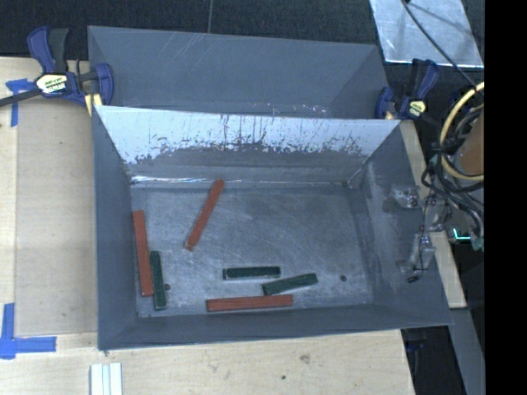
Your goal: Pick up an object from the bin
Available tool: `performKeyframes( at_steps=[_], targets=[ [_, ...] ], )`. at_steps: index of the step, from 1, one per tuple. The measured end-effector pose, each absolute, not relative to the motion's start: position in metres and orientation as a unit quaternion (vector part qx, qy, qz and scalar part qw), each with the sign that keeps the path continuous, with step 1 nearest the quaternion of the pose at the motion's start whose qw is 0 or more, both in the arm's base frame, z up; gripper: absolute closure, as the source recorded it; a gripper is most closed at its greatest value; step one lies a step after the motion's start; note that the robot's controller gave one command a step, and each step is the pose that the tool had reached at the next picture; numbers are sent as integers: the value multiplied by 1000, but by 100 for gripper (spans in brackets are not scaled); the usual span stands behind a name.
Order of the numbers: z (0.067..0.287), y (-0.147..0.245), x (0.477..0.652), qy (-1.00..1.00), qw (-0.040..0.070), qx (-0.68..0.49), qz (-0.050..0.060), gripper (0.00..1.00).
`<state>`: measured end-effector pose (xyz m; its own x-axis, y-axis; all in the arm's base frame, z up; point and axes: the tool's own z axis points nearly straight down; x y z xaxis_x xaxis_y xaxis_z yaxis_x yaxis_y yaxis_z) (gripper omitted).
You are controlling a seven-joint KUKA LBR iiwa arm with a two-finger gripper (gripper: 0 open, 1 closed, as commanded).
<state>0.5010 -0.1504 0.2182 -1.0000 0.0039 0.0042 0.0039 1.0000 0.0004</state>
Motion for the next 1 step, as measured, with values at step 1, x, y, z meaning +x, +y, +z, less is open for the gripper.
performKeyframes(
  at_steps=[1],
  targets=[
    [89, -81, 489, -999, 3, 41, -2, 0]
  ],
)
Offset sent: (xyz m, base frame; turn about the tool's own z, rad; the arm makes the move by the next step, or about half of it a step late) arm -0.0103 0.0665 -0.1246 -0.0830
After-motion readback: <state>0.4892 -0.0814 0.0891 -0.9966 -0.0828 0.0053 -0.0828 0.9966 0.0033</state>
